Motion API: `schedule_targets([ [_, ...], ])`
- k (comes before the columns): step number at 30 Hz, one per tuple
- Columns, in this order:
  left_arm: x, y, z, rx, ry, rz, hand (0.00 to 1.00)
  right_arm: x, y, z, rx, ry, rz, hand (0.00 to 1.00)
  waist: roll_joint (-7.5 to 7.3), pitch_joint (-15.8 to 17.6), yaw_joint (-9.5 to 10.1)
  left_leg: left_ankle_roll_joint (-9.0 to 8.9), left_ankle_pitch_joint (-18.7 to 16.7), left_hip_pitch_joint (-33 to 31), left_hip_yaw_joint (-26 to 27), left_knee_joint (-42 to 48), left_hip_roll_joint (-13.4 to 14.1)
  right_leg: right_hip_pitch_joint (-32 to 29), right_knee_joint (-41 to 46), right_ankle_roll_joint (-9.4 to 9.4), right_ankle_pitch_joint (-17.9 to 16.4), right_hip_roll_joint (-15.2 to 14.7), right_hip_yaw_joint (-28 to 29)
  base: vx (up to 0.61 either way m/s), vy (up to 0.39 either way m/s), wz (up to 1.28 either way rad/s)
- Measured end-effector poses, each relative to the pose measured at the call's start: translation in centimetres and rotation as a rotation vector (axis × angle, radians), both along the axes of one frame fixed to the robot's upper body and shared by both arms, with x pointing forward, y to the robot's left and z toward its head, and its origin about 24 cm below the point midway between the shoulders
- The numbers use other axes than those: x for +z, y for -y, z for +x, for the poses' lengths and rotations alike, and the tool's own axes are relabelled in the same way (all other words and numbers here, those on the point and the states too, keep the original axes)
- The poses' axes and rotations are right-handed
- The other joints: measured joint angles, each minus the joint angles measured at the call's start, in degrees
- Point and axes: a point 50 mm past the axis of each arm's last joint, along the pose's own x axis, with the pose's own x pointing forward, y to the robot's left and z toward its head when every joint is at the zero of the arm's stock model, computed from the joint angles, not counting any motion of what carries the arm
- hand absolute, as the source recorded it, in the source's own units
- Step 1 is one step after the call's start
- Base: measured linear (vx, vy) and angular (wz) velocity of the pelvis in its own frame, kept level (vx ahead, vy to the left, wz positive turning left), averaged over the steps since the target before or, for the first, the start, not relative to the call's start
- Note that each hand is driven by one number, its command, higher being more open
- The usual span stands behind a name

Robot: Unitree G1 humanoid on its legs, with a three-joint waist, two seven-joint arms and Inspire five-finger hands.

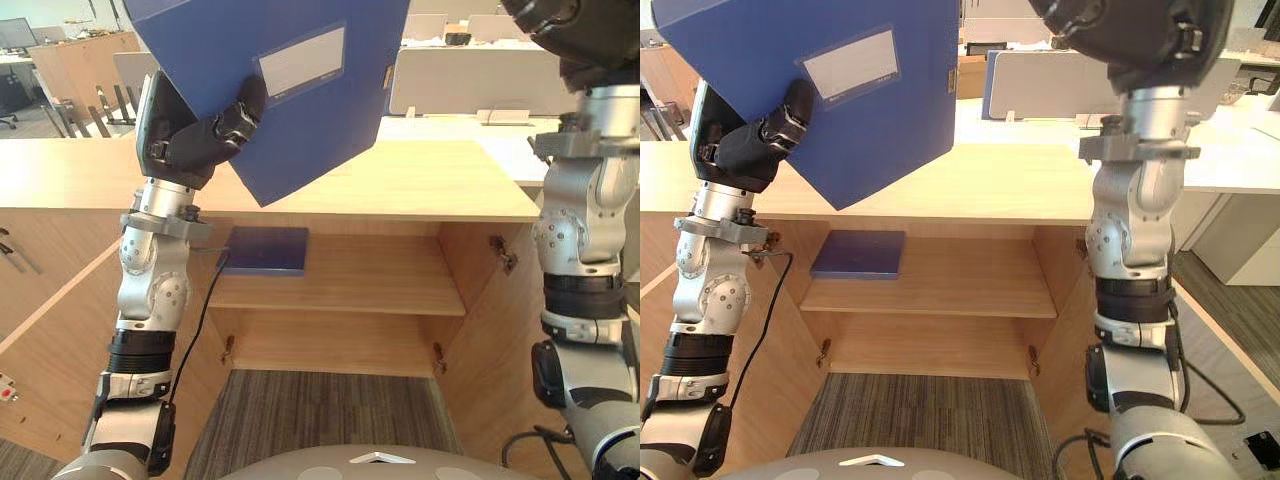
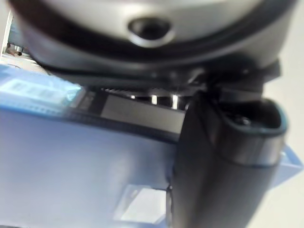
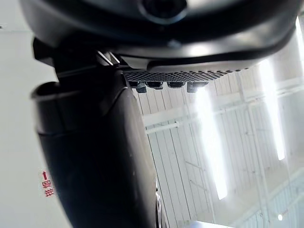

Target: Walk over to the cabinet, pick up the folder, carry it to the office cabinet, place the folder inside the office cabinet, then close the office cabinet door

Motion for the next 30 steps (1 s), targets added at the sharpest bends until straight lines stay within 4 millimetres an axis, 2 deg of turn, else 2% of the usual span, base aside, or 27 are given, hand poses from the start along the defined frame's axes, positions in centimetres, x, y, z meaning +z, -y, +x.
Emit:
schedule_targets([
  [7, -1.2, 0.4, 1.2, -0.059, -0.060, 0.052, 0.00, 0.0, -2.1, 2.1, 0.108, -0.086, -0.122, 1.00, -0.16, -0.1, 0.03, 0.11, 0.1, -0.1, -0.1, 0.0, -0.2, -0.1, 0.0, 0.03, 0.0, -0.2, -0.1, 0.00, 0.000, 0.00],
  [13, 0.3, 2.2, 2.1, -0.130, -0.017, 0.090, 0.00, 0.6, -4.9, 2.6, 0.272, -0.097, -0.263, 1.00, -0.19, -0.1, -0.03, 0.22, 0.2, -0.3, -0.1, 0.0, -0.4, -0.1, 0.1, 0.10, 0.1, -0.4, 0.0, 0.00, 0.000, 0.00],
  [17, 0.2, 2.3, 2.1, -0.133, -0.020, 0.094, 0.00, 1.3, -4.5, 2.6, 0.257, -0.089, -0.305, 1.00, -0.26, -0.1, -0.05, 0.25, 0.4, -0.3, -0.1, -0.1, -0.4, -0.2, 0.2, 0.09, 0.1, -0.4, -0.1, 0.00, 0.000, 0.00],
  [30, 0.1, 2.2, 2.2, -0.124, -0.027, 0.105, 0.00, 0.8, -4.5, 3.1, 0.272, -0.135, -0.336, 1.00, -0.48, 0.0, -0.75, 0.48, 0.8, -0.9, 0.4, -0.1, -0.3, -1.1, 0.0, 0.10, 0.9, -0.3, 0.5, 0.00, 0.000, -0.02],
])
